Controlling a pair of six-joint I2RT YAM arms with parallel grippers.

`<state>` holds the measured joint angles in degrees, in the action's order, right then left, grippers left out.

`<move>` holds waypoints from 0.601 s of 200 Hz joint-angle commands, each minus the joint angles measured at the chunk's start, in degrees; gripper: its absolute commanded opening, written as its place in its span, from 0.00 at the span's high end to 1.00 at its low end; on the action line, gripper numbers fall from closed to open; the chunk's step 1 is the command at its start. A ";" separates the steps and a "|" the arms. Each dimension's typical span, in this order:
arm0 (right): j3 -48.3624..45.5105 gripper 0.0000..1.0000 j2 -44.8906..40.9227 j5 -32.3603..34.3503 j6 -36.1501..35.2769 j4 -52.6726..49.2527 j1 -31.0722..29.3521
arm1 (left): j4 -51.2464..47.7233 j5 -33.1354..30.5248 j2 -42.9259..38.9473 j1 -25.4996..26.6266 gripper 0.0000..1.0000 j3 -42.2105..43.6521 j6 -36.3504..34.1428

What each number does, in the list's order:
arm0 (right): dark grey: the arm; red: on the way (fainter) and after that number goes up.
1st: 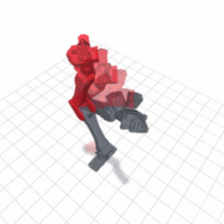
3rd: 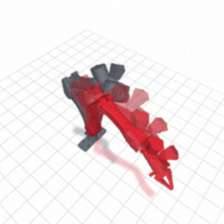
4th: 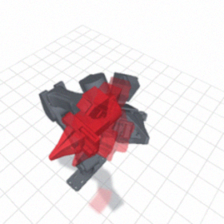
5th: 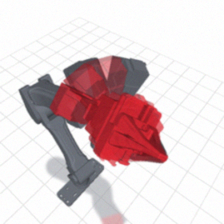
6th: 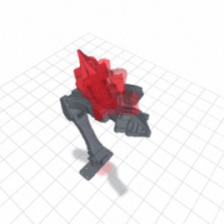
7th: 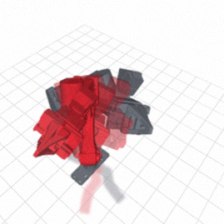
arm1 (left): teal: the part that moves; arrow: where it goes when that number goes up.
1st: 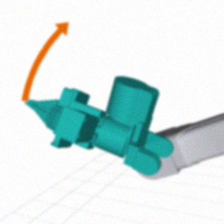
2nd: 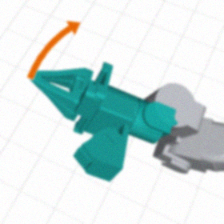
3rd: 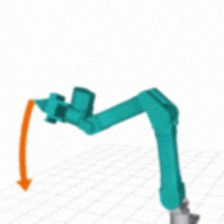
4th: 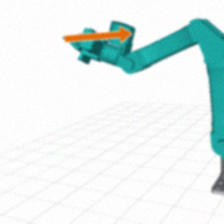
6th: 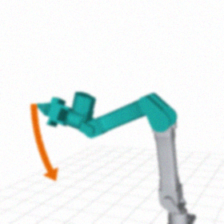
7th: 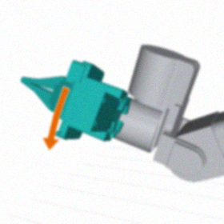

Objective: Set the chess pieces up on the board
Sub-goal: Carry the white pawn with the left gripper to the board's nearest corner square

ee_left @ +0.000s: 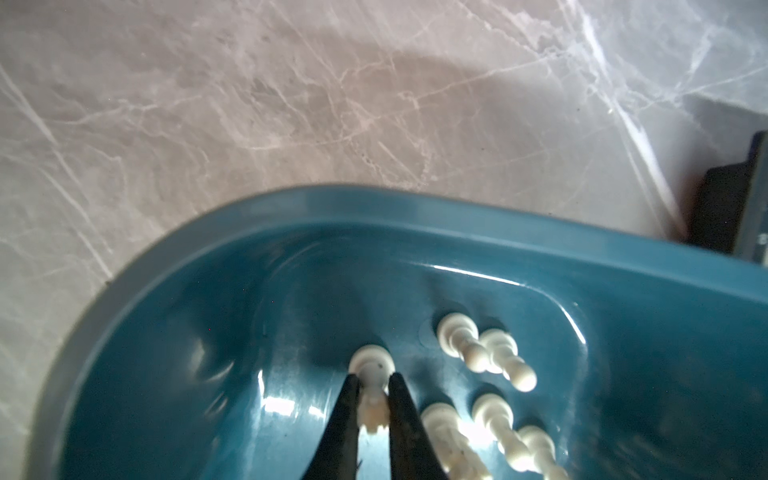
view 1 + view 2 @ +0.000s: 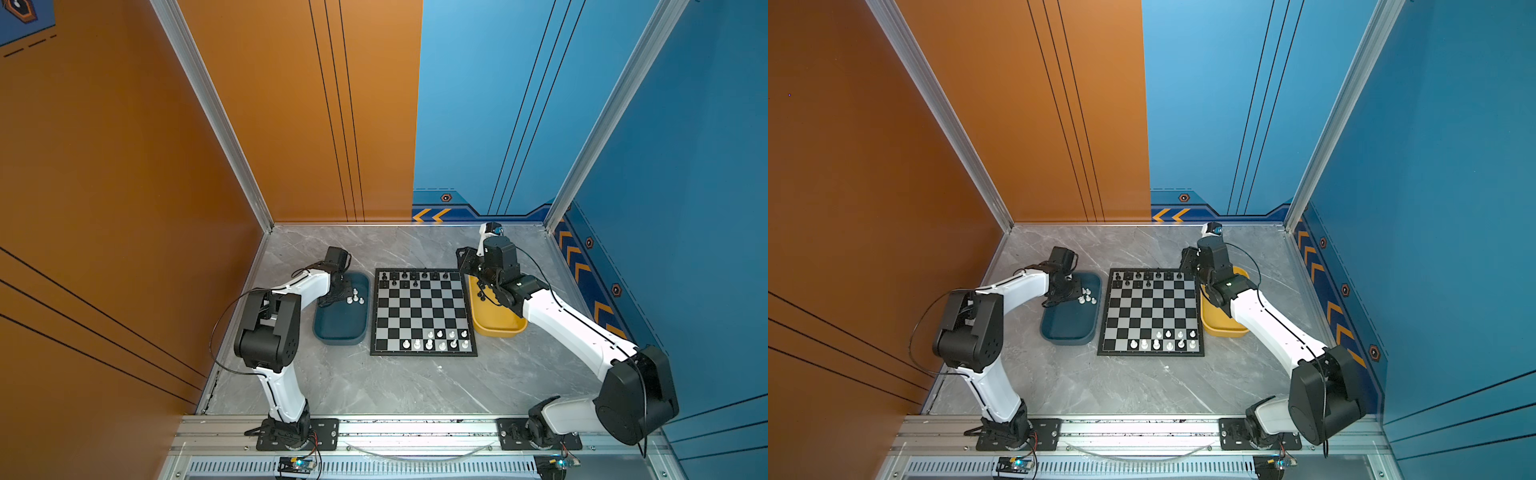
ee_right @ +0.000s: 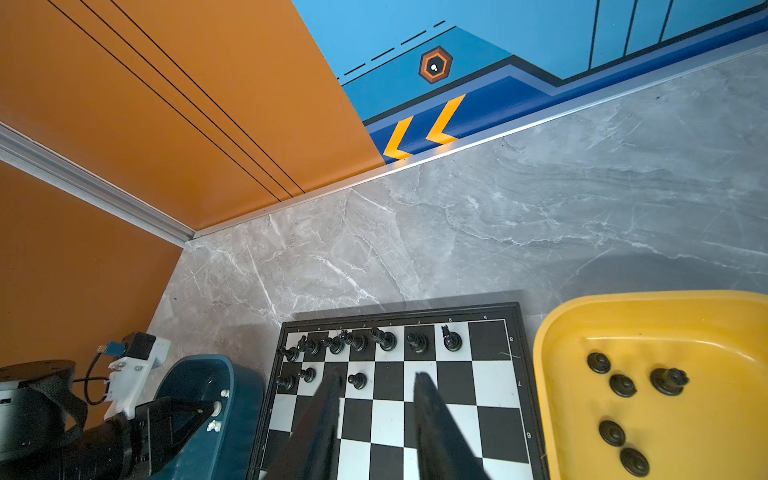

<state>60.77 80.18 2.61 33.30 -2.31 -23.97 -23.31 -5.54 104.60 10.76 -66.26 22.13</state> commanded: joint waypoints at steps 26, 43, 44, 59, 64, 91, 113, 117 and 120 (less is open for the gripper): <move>1.10 0.68 0.68 -0.88 0.03 0.77 0.32 | -0.45 1.01 -0.65 -0.01 0.98 -1.41 -0.16; 1.19 0.68 0.59 -1.04 0.10 0.77 0.32 | -1.15 0.97 -1.92 0.05 1.00 -1.35 -0.33; 1.19 0.68 0.59 -1.08 0.10 0.79 0.32 | -1.22 0.97 -2.02 0.05 1.00 -1.34 -0.37; 1.19 0.68 0.42 -1.22 0.01 0.64 0.32 | -2.05 0.97 -3.73 0.35 1.00 -1.33 -0.73; 1.06 0.68 0.35 -1.21 0.08 0.64 0.32 | -2.36 0.97 -4.46 0.39 1.00 -1.24 -0.85; 0.88 0.68 -0.13 -1.43 -0.07 0.48 0.32 | -4.33 0.97 -9.30 1.42 1.00 -0.73 -1.64; 0.50 0.69 -0.85 -1.48 -0.08 0.50 0.24 | -6.22 1.17 -14.26 3.23 1.00 0.24 -2.34; 0.49 0.68 -1.02 -1.50 -0.10 0.46 0.24 | -6.57 1.14 -15.26 3.79 1.00 0.47 -2.43; 0.41 0.68 -1.12 -1.51 -0.08 0.52 0.24 | -6.84 1.15 -16.01 4.15 1.00 0.73 -2.52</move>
<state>60.77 80.16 1.69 33.30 -2.33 -23.97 -26.15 -5.45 94.72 12.47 -66.24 21.43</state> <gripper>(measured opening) 0.316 0.120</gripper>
